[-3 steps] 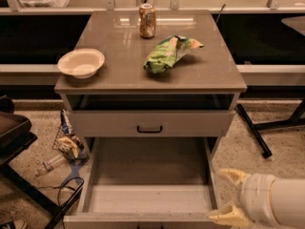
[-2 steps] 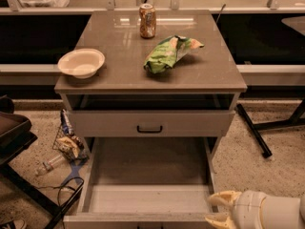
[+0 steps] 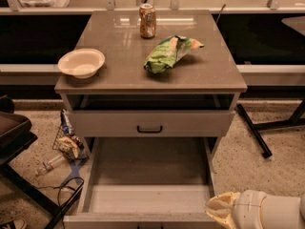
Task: Close middle drawer
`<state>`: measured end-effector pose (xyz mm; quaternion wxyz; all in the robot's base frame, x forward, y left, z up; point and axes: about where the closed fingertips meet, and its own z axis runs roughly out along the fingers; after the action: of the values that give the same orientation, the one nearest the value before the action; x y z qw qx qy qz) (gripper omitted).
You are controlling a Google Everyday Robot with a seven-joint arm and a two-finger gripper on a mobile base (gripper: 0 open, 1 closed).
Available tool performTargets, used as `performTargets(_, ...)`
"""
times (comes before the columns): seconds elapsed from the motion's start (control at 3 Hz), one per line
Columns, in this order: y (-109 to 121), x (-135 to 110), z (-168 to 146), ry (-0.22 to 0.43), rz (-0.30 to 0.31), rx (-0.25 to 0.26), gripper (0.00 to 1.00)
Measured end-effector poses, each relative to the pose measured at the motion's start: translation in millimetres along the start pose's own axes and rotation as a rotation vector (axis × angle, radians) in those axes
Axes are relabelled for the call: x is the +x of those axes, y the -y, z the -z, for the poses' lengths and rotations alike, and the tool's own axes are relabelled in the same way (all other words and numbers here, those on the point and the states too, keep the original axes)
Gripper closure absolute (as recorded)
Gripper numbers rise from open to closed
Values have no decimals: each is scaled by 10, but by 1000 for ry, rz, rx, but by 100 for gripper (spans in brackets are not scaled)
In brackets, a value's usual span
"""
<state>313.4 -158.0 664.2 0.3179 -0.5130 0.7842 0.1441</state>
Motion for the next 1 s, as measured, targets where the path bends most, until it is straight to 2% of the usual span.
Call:
performTargets(0.67, -179, 648, -695, 79, -134, -111, 100)
performTargets(1.0, -255, 921, -982, 99, -158, -145, 100)
